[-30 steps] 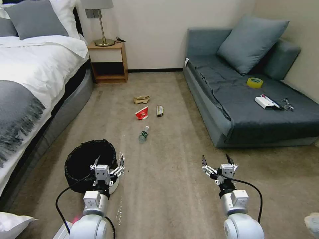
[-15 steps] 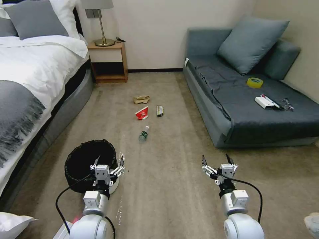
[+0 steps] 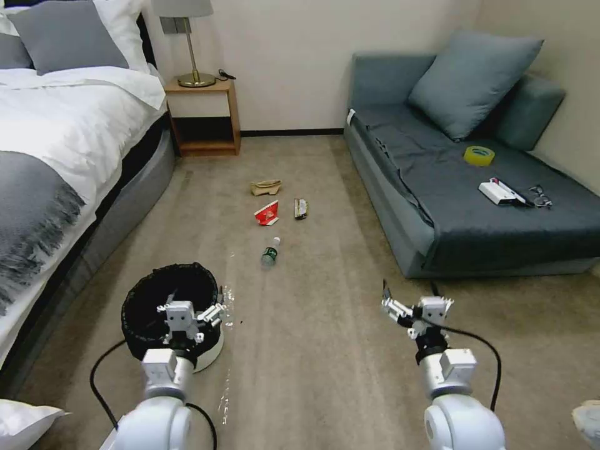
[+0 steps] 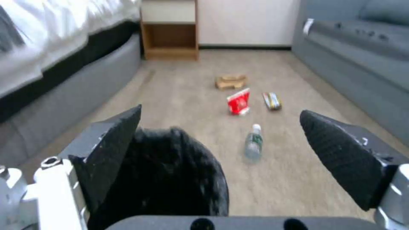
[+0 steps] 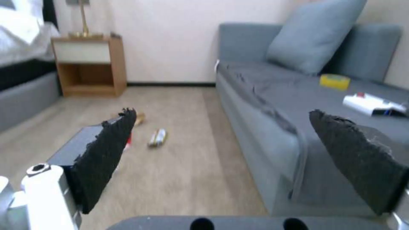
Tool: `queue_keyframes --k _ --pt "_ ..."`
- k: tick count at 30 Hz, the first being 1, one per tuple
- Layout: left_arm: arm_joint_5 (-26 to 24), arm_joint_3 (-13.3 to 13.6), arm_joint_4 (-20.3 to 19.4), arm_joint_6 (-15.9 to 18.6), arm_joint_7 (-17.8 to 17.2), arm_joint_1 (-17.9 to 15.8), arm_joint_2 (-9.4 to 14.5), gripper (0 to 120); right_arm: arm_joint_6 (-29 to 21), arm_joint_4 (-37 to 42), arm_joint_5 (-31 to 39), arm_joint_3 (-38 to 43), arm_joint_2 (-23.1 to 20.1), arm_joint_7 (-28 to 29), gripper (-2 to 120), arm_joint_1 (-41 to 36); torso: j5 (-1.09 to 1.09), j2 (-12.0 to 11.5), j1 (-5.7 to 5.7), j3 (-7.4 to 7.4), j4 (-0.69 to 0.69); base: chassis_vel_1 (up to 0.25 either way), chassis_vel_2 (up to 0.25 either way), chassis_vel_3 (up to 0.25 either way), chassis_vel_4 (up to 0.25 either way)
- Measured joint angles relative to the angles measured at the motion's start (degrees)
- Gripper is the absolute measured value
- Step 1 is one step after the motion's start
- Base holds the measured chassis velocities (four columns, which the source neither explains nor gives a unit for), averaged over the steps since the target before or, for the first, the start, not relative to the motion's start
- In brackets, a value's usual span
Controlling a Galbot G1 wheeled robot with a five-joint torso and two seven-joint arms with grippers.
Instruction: Pick up the trash bin, then pick up the garbage on the floor and place it into the trash bin.
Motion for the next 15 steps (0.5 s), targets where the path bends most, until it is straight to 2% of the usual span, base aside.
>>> queue_keyframes --k 3,4,5,8,9,12,13,15 --pt "0.0 0.0 0.0 0.0 0.0 0.0 0.0 100 0.0 0.0 0.0 0.0 0.0 0.0 100 0.0 0.00 0.0 0.00 0.00 0.00 0.000 0.000 0.000 0.000" --pt "-1.2 -1.8 -3.1 5.0 0.0 -0.1 -0.7 100 -2.8 4.7 0.2 0.0 0.9 0.2 100 0.2 0.00 0.0 0.00 0.00 0.01 0.000 0.000 0.000 0.000" --pt "-2.1 -3.0 -5.1 8.2 0.0 -0.2 -1.2 100 -4.2 7.7 1.1 0.2 1.1 0.9 100 0.9 -0.06 0.0 0.00 0.00 0.01 0.000 0.000 0.000 0.000" --pt "-2.5 -3.5 -6.0 9.6 0.0 -0.2 -1.4 100 -4.4 8.2 1.4 0.3 1.2 1.1 100 1.0 -0.10 0.0 -0.01 -0.01 0.00 0.000 0.000 0.000 0.000" --pt "-3.2 -4.6 -7.8 12.6 0.0 -0.3 -1.8 100 -4.9 8.2 1.6 0.3 1.2 1.4 100 1.0 0.03 0.0 0.00 0.01 0.00 0.000 0.000 0.000 0.000" --pt "-3.2 -4.6 -7.8 12.6 0.0 -0.3 -1.8 100 -4.9 8.2 1.6 0.3 1.2 1.4 100 1.0 0.03 0.0 0.00 0.01 0.00 0.000 0.000 0.000 0.000" --pt "-4.0 -5.7 -9.7 15.6 0.0 -0.4 -2.3 100 -4.9 8.3 1.7 0.2 1.2 1.5 100 1.0 -0.01 0.0 0.00 0.00 0.01 0.000 0.000 0.000 0.000" --pt "-4.0 -5.8 -9.8 15.8 0.0 -0.4 -2.3 100 -4.9 8.3 1.7 0.2 1.1 1.6 100 1.0 -0.04 0.0 0.00 0.00 0.00 0.000 0.000 0.000 0.000"
